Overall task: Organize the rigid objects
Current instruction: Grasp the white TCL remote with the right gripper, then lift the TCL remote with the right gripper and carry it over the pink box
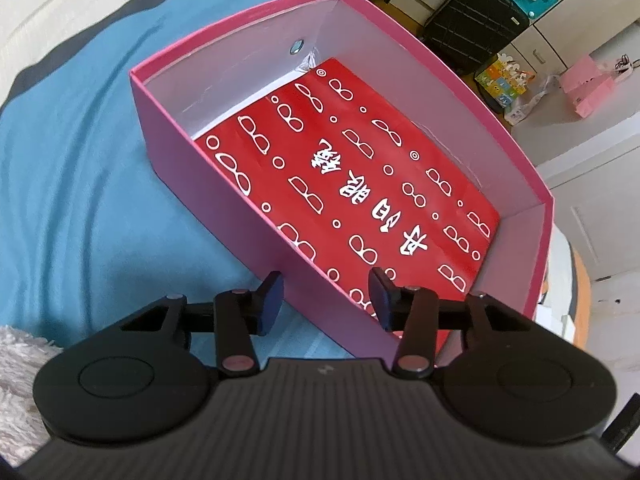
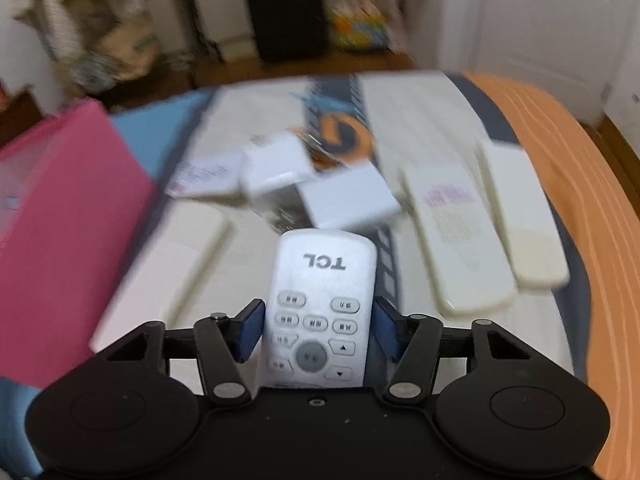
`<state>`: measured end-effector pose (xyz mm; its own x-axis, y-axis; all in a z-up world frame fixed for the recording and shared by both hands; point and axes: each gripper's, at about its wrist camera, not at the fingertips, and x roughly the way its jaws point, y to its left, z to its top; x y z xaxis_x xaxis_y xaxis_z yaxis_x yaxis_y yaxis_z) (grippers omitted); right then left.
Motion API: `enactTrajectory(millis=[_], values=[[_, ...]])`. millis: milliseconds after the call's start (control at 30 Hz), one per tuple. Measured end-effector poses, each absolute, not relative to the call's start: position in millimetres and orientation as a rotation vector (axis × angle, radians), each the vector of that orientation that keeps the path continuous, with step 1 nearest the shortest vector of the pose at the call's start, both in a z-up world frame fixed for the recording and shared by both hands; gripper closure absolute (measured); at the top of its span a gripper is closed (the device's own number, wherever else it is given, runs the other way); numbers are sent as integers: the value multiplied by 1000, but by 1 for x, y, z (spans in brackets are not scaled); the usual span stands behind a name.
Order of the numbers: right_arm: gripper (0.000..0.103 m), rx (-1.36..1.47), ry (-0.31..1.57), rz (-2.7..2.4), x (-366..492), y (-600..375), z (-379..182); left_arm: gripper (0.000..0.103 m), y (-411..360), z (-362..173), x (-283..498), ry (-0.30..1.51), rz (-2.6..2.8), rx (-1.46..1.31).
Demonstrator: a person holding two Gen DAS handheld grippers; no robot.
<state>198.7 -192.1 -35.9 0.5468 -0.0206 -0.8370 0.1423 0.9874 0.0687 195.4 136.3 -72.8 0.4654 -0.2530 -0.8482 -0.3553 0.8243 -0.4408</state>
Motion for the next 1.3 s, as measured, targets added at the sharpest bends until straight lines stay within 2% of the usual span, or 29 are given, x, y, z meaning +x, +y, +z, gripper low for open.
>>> enactTrajectory(millis=[100,267,467,700,867,1300], values=[[40,100,965,-43,200,-183,-32,59,141,-75,195,1112,54,-660],[40,130,1073,-59,208,-181,-57,59,143,-77,196,1122,51,-673],[41,78,1047,-83,205,-172,-58,56,144,-80,196,1128,43,-710],[42,92,926,-75,186,-172,-28,61,141,-77,193,1107,40,-698],[42,83,820,-51,176,-162,-12,63,149,-80,190,1115,-1,-785],[42,164,648,29,158,-153,25,66,155,-84,190,1122,-35,-867]])
